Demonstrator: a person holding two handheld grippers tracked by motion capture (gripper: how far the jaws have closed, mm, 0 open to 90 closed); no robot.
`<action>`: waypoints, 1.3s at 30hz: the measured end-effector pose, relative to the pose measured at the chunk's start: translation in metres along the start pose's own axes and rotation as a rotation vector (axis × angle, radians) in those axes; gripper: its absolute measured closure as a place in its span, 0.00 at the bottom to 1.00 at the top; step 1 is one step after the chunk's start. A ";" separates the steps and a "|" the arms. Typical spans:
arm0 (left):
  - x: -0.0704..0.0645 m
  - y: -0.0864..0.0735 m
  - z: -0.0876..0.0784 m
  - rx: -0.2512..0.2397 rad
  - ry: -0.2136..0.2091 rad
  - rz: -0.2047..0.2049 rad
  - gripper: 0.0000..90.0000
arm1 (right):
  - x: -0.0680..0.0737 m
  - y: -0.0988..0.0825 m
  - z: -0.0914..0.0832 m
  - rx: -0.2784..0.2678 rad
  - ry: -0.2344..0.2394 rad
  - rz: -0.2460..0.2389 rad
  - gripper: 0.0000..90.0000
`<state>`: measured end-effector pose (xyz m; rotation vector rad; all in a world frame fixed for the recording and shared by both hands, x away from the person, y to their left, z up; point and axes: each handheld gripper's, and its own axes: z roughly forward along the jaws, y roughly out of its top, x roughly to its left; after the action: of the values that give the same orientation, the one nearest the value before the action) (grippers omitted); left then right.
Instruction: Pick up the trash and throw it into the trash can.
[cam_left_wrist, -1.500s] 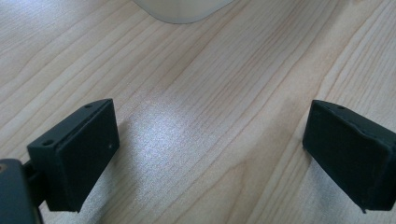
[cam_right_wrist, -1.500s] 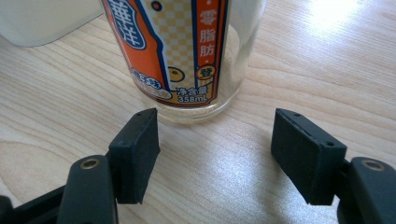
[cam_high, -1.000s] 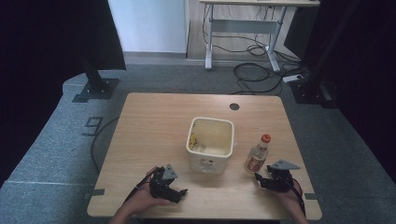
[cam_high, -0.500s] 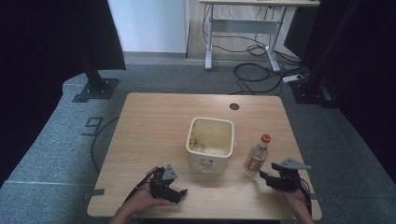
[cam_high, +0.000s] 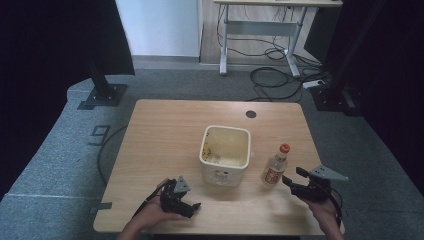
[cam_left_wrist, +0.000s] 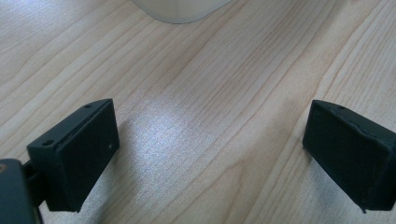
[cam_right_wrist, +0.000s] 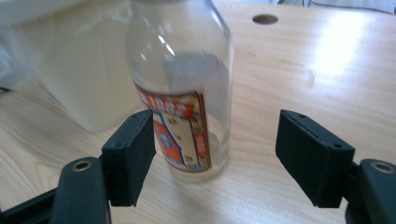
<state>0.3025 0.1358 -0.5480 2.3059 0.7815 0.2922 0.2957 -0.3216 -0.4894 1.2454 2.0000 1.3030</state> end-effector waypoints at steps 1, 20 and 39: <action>0.000 0.000 0.000 0.000 0.000 0.000 0.04 | 0.001 0.002 -0.001 -0.006 0.003 0.000 0.31; 0.000 0.000 0.000 0.002 -0.001 0.002 0.04 | 0.013 0.028 -0.007 -0.073 0.019 -0.041 0.31; 0.000 0.001 0.001 0.002 -0.006 0.003 0.03 | 0.014 0.055 -0.007 -0.140 0.049 -0.047 0.32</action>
<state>0.3034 0.1349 -0.5482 2.3089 0.7761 0.2864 0.3082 -0.3052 -0.4357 1.1056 1.9229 1.4369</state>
